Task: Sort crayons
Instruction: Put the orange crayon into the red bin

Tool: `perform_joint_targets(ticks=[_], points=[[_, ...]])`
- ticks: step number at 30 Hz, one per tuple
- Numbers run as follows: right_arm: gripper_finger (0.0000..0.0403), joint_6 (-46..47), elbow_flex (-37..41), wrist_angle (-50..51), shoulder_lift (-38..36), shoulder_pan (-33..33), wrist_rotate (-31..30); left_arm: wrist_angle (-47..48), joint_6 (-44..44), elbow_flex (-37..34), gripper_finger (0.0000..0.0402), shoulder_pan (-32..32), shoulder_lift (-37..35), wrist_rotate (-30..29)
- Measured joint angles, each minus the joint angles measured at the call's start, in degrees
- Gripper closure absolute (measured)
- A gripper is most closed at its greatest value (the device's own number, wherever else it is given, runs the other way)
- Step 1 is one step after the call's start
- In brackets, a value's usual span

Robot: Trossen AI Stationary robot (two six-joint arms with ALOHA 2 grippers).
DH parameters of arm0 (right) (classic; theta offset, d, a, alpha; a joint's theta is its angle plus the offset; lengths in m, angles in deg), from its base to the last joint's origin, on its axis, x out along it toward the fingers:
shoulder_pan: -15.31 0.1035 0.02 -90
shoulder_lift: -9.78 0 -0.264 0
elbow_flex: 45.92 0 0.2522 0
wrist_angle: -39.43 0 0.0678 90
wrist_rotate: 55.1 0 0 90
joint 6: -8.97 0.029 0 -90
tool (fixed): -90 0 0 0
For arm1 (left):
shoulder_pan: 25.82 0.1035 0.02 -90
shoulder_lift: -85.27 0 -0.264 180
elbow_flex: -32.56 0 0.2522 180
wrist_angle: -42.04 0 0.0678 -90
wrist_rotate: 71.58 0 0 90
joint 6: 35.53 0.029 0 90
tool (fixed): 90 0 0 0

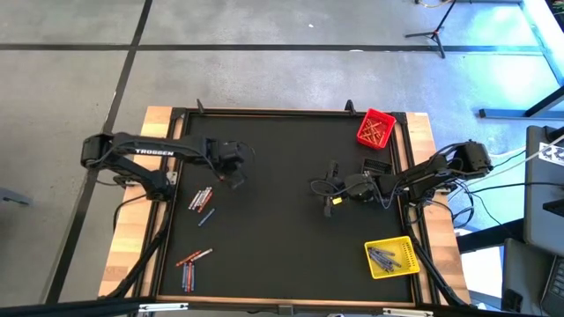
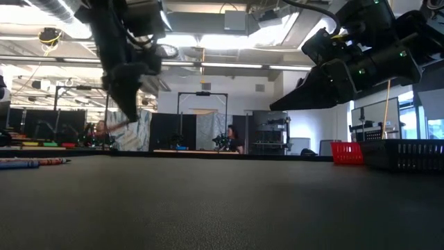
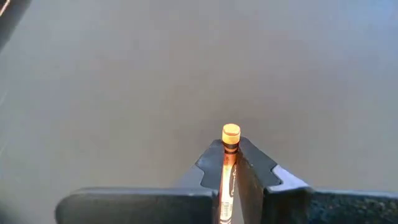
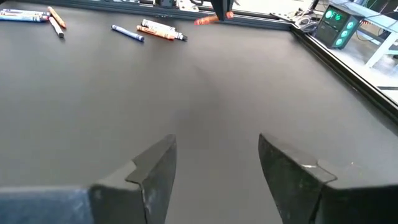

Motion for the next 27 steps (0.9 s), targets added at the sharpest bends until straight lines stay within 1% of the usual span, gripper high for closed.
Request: perform_joint_targets(ticks=[3, 6, 11, 14, 17, 20, 24, 27], points=[[0.0179, 0.0, 0.0, -0.1, 0.0, 0.0, 0.0, -11.4, 4.3, -3.3, 0.0387, -2.0, 0.0, 0.0], [0.0179, 0.0, 0.0, -0.5, 0.0, 0.0, 0.0, -24.9, 9.2, -7.2, 0.0387, -3.5, 0.0, 0.6], [0.018, -0.1, 0.0, 0.1, 0.0, 0.0, -0.1, -46.7, 15.2, -13.9, 0.0387, -4.1, 1.3, 1.0], [0.018, -0.1, 0.0, 0.6, 0.0, 0.0, -2.5, -58.9, 17.5, -16.8, 0.0387, -4.1, 2.8, 2.6], [0.018, -0.1, 0.0, 0.1, 0.0, 0.0, -4.6, -69.5, 19.8, -18.2, 0.0387, -4.1, 5.7, 5.2], [0.018, 0.0, 0.0, -1.3, 0.0, 0.0, -4.6, -77.7, 21.9, -18.3, 0.0387, -4.1, 9.7, 7.7], [0.018, 0.8, 0.0, -3.6, 0.0, 0.0, -4.5, -88.7, 25.4, -17.9, 0.0387, -4.1, 16.9, 9.5], [0.018, 2.6, 0.0, -3.5, 0.0, 0.0, -4.6, -96.2, 27.6, -16.7, 0.0387, -4.1, 22.3, 12.4]])
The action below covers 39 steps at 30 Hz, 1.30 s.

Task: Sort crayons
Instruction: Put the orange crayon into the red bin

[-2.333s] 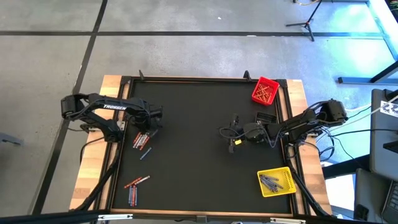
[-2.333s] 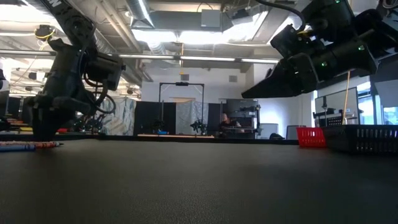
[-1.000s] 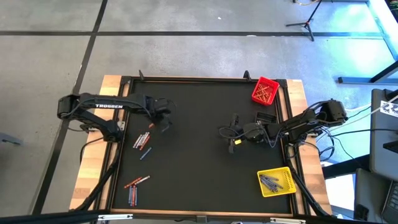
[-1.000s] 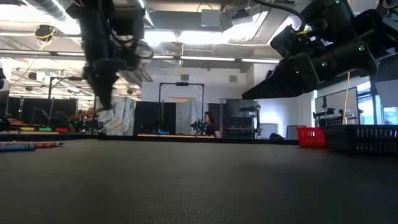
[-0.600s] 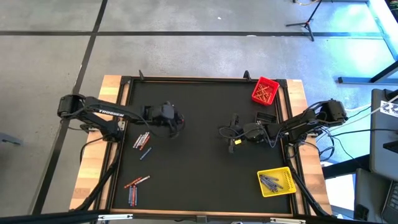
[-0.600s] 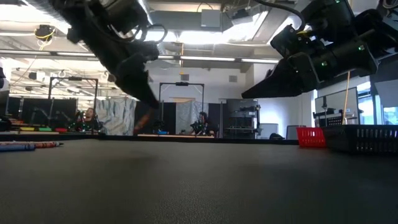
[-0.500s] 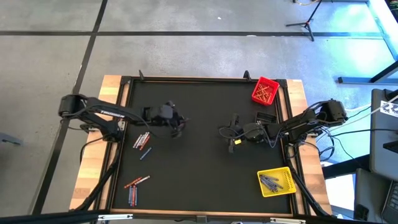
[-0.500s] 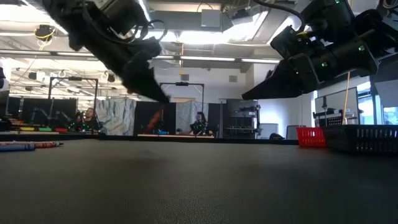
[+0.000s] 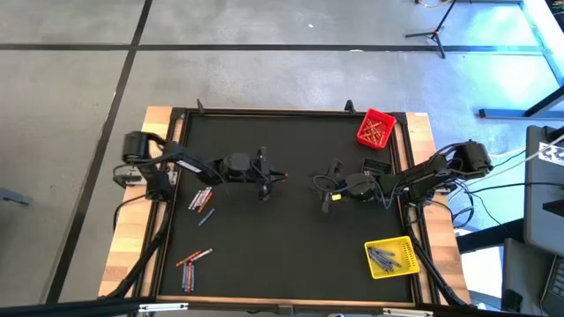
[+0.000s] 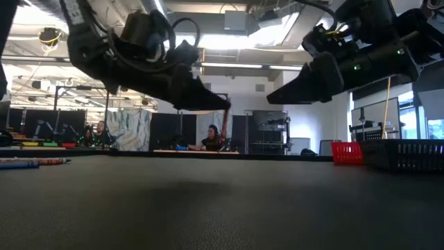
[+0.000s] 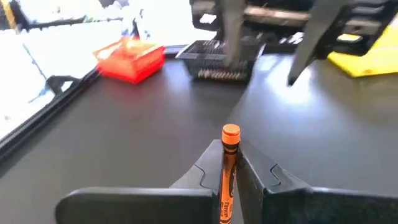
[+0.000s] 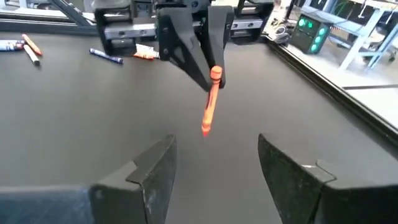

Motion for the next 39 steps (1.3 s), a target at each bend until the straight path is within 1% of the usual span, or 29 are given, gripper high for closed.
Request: perform_joint_targets(ticks=[3, 7, 12, 17, 22, 26, 30, 32, 34, 39], points=[[0.018, 2.3, 0.0, 0.7, 0.0, 0.0, 0.5, -6.8, 1.1, 1.8, 0.0387, 0.0, 4.4, 2.8], [0.018, 5.0, 0.0, 0.9, 0.0, 0.0, 3.5, -11.4, 1.7, 4.5, 0.0387, 0.0, 8.6, 5.9], [0.018, 6.7, 0.0, 0.2, 0.0, 0.1, 5.5, -12.3, 1.0, 7.7, 0.0387, -0.4, 11.3, 9.6], [0.018, 6.7, 0.0, 0.0, 0.0, 0.0, 3.6, -12.3, 0.4, 9.1, 0.0387, -2.4, 11.6, 9.8], [0.018, 6.5, -0.2, -0.8, 0.2, 0.0, 3.7, -12.2, 0.6, 10.2, 0.0387, -3.7, 11.6, 9.2], [0.018, 6.7, -1.1, -3.3, 3.7, 0.0, 5.3, -11.6, 0.5, 11.0, 0.0387, -4.1, 11.6, 9.0], [0.0183, 6.4, -3.3, -3.0, 6.5, 0.0, 5.6, -12.2, 0.6, 11.4, 0.0387, -4.3, 11.5, 8.9], [0.0197, 5.2, -4.2, -3.2, 7.1, 0.0, 5.6, -11.5, 0.6, 11.3, 0.0387, -4.3, 11.6, 8.9], [0.0224, 4.0, -4.7, -3.0, 7.3, 0.0, 5.7, -11.6, 0.6, 11.3, 0.0387, -4.3, 11.6, 8.9], [0.0327, 2.2, -4.8, -2.7, 7.3, 0.0, 6.1, -11.5, 0.6, 11.3, 0.0387, -4.2, 11.6, 8.5]])
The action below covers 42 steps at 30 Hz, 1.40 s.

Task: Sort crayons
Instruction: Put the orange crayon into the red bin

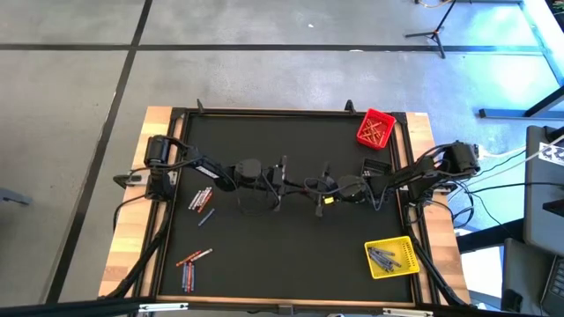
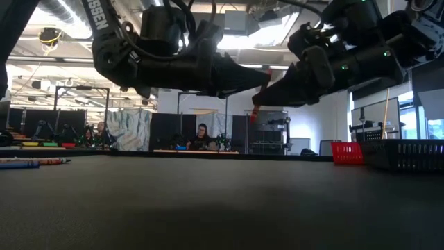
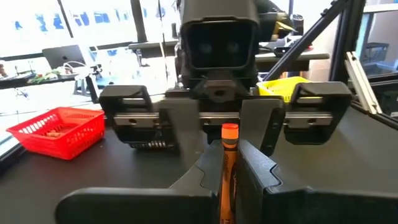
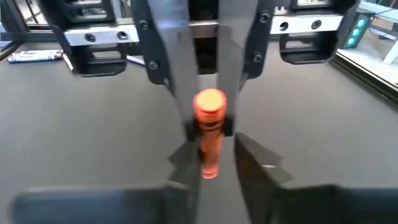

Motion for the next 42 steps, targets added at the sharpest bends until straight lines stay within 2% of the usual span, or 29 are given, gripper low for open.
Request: perform_joint_targets(ticks=[2, 4, 9, 14, 19, 26, 31, 36, 42], points=[[0.037, -0.7, 0.0, 0.1, 0.0, 0.0, 0.1, 0.0, 0.0, 0.0, 0.0387, 0.0, 0.0, -0.1], [0.0389, -1.6, 0.0, 0.2, 0.0, 0.0, 0.1, 0.2, 0.0, 0.0, 0.0387, 0.0, 0.0, -0.1], [0.0366, -1.8, 0.0, 0.2, 0.0, 0.0, 0.0, 0.2, 0.0, 0.0, 0.0387, 0.0, 0.0, 0.0], [0.0391, -1.8, 0.0, 0.4, 0.0, 0.0, 0.7, 0.2, 0.0, 0.0, 0.0387, 0.0, 0.0, 0.3], [0.0379, -1.8, 0.0, 0.7, 0.0, 0.0, 1.0, 0.3, -1.5, 0.0, 0.0384, 0.0, 0.0, 0.4], [0.039, -1.8, 0.1, 4.9, -1.2, 0.0, 0.6, 3.7, -2.1, 0.0, 0.0321, 0.4, 0.0, 0.9], [0.0377, -0.9, 0.1, 14.2, -6.6, 0.0, -1.6, 7.0, -2.0, -0.1, 0.0285, 0.7, -1.3, 0.9], [0.0375, 0.8, 0.0, 25.5, -14.5, 0.0, -1.7, 11.8, -1.4, -0.1, 0.0281, 0.7, -3.6, 0.7], [0.0385, 5.6, -5.2, 51.3, -24.2, 0.0, -0.6, 12.9, -0.1, -0.1, 0.0281, 0.7, -3.7, 0.5]])
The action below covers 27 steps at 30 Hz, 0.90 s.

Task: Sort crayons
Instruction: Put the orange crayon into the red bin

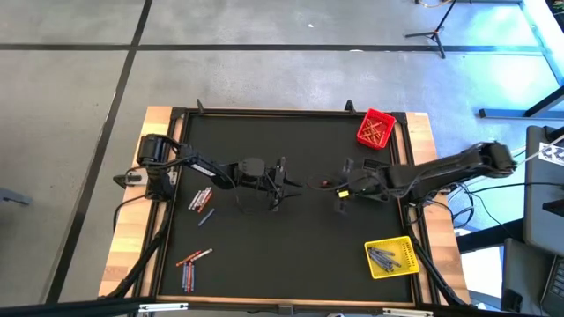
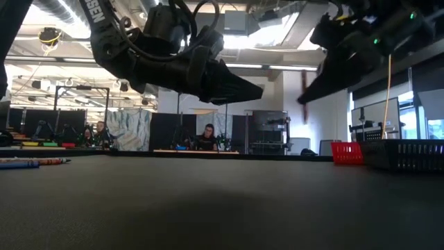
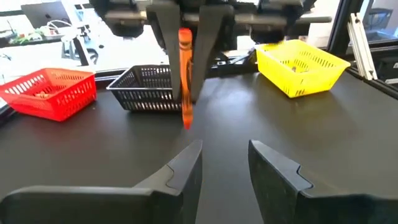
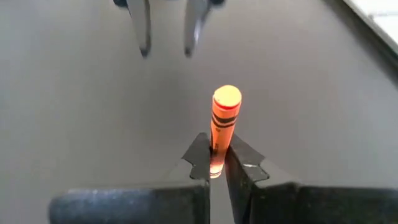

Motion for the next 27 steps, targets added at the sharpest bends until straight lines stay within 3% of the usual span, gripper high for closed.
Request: perform_joint_targets(ticks=[6, 11, 27], points=[[0.0376, 6.2, -7.9, 24.8, -4.2, 0.8, 0.5, 0.4, 0.0, 0.0, 0.0281, 0.0, 0.0, 0.0], [0.0383, 10.8, -12.6, 37.1, -5.3, 3.9, -0.9, 0.9, 0.0, 0.0, 0.0281, 0.0, 0.0, -0.1], [0.0378, 34.1, -14.3, 49.6, -9.6, 22.4, -3.1, 1.4, 0.0, 0.0, 0.0282, 0.0, 0.0, -0.1]])
